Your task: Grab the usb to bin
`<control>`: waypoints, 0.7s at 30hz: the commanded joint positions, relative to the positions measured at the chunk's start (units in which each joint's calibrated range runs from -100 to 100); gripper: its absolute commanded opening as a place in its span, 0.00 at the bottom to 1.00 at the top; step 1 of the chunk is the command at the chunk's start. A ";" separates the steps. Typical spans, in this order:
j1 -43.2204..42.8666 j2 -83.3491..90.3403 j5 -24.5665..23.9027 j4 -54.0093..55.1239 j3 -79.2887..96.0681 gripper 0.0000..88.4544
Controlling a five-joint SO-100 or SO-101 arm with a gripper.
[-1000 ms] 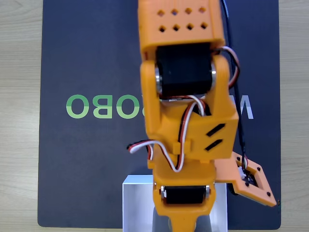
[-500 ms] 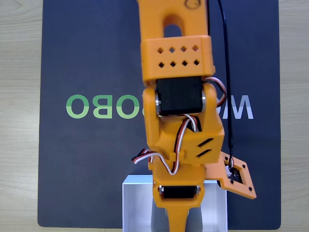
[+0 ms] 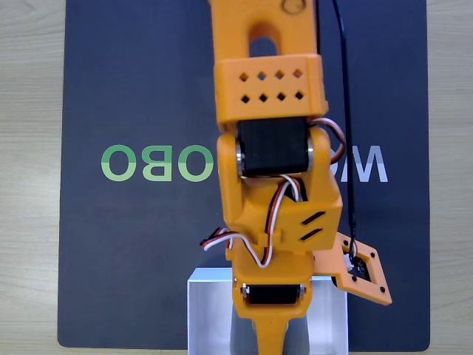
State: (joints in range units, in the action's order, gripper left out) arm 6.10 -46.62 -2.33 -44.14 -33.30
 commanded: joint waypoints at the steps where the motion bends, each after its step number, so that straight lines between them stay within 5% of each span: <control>1: 0.30 1.48 0.12 1.06 -3.10 0.16; 7: 0.30 1.48 0.12 1.06 -3.10 0.17; 21: 0.30 1.48 0.18 1.06 -3.10 0.55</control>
State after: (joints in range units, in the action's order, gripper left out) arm 6.10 -46.62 -2.33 -43.97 -33.30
